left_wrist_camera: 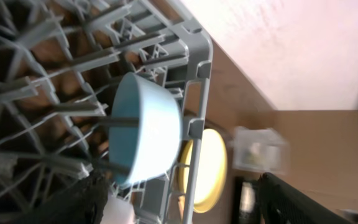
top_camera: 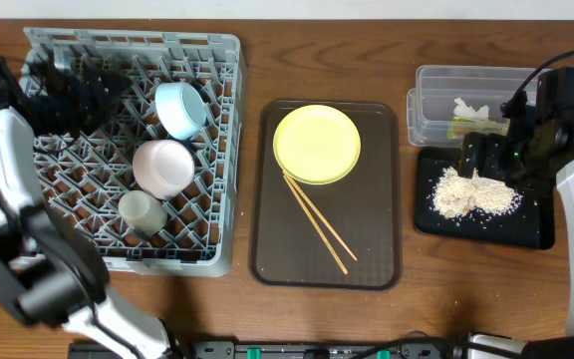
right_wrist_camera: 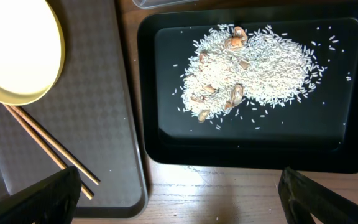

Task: Sort waste into correct bins and load items into the dishwasher
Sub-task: 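Reach the left gripper to the chopsticks and grasp one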

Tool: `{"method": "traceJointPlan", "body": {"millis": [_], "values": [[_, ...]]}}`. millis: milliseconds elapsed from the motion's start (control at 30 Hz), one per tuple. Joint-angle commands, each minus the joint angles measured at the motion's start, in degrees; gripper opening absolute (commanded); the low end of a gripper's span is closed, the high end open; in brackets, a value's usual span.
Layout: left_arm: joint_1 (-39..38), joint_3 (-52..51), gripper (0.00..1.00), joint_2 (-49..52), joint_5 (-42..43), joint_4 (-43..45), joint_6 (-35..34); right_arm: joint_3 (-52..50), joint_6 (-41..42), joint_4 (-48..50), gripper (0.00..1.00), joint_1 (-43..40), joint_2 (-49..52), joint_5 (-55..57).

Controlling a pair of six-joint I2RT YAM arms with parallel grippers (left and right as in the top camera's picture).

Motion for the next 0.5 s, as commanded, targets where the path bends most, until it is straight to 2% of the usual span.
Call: {"method": "traceJointPlan", "body": {"millis": [0,100,267,467], "values": [[-4.7,0.3,0.85,-8.3,-15.3,-3.3,-0.9,0.6,0.5,0.0,0.99,-0.3,-0.7,0.2],[-10.3,0.3,0.86,-12.3,-22.9,-9.5,-3.1,0.6,0.5,0.1,0.99,-0.3,-0.7,0.2],[-22.5,0.3,0.88,-15.1,-39.4,-21.8,-16.8,0.6,0.5,0.0,0.99,-0.3,-0.7,0.2],[-37.1,-0.6,0.88,-15.4,-49.1,-29.1,-29.3,0.6,0.5,-0.2,0.99,-0.3,-0.7,0.2]]}}
